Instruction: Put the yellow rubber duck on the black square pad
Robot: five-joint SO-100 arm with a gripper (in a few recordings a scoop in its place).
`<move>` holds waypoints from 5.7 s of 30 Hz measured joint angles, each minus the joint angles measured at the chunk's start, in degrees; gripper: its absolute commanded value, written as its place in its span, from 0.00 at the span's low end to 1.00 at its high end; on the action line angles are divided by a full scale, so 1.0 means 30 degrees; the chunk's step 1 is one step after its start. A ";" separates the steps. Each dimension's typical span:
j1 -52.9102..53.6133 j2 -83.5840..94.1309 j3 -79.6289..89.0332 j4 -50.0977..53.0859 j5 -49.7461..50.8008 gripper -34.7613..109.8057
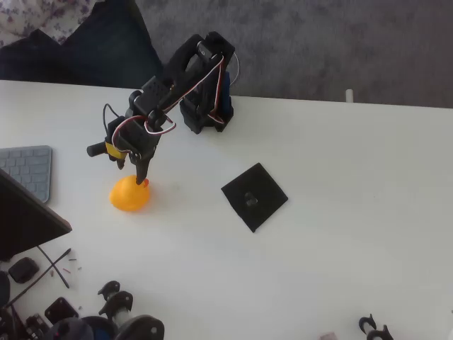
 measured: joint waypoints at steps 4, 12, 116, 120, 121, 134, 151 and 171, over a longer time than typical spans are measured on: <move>0.0000 -0.0088 0.0410 -0.0820 0.0000 0.41; 0.0000 -0.0117 0.0439 -0.0938 0.0000 0.41; -0.0967 0.3311 0.4893 -0.6416 0.9521 0.33; -0.0967 0.5215 0.4893 -0.4043 1.0811 0.33; -0.0967 0.5859 0.4893 -0.3281 1.1367 0.33; -0.0967 1.0635 0.4893 -0.0615 1.7080 0.33; -0.2344 1.0664 0.4893 -0.0615 1.7344 0.33; -0.6240 1.0576 0.2520 -0.0615 1.7695 0.33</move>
